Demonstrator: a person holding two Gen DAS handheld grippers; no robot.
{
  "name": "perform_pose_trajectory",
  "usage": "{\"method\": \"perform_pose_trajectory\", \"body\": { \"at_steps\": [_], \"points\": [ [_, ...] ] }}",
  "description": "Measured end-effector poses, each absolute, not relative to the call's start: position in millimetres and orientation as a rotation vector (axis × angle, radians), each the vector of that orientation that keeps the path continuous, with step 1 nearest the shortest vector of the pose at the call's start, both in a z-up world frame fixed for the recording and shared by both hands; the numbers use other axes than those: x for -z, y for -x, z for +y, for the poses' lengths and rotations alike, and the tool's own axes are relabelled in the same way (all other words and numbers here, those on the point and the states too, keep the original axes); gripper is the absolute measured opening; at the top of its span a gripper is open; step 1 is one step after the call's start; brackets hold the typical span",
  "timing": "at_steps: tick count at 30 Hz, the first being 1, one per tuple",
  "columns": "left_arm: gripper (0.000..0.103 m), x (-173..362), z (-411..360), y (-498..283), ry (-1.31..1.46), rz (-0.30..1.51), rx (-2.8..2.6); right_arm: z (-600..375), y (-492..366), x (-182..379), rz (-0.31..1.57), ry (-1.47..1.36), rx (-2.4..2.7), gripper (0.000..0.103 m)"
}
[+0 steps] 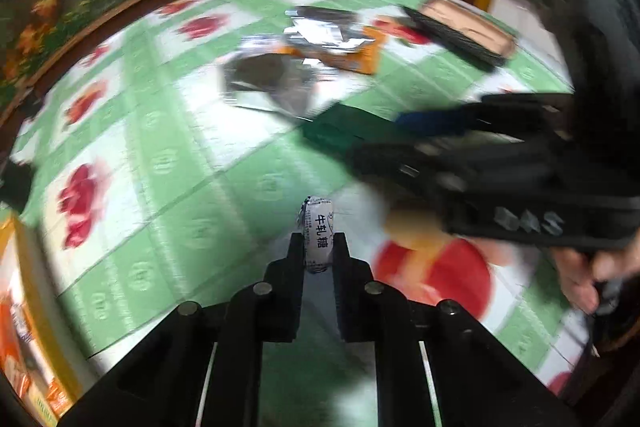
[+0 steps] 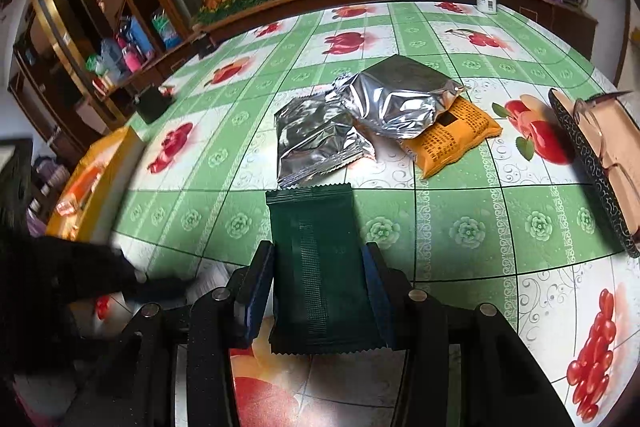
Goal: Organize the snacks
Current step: 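Grasp another small white candy with left tool while right holds the green bag, then carry the candy in left tool while right carries the green bag over the tray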
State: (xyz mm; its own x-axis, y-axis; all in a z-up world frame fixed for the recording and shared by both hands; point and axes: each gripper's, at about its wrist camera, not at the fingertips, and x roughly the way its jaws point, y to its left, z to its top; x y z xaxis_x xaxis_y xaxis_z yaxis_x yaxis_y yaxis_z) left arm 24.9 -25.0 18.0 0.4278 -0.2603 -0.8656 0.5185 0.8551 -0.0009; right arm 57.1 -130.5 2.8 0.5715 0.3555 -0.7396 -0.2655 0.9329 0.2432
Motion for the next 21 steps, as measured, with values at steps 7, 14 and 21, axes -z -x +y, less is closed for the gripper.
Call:
{"method": "perform_pose_trajectory", "body": {
  "at_steps": [7,14,21],
  "points": [
    [0.012,-16,-22,-28,-0.281,1.01,0.451,-120,-53,0,0.886,-0.006,-0.332,0.05],
    [0.012,-17,-15,-34,-0.233,1.024,0.442,-116,-48,-2,0.867,0.003,-0.369,0.048],
    [0.012,-29,-7,-32,-0.167,1.003,0.472,-114,-41,-13,0.82,-0.05,-0.44,0.049]
  ]
}}
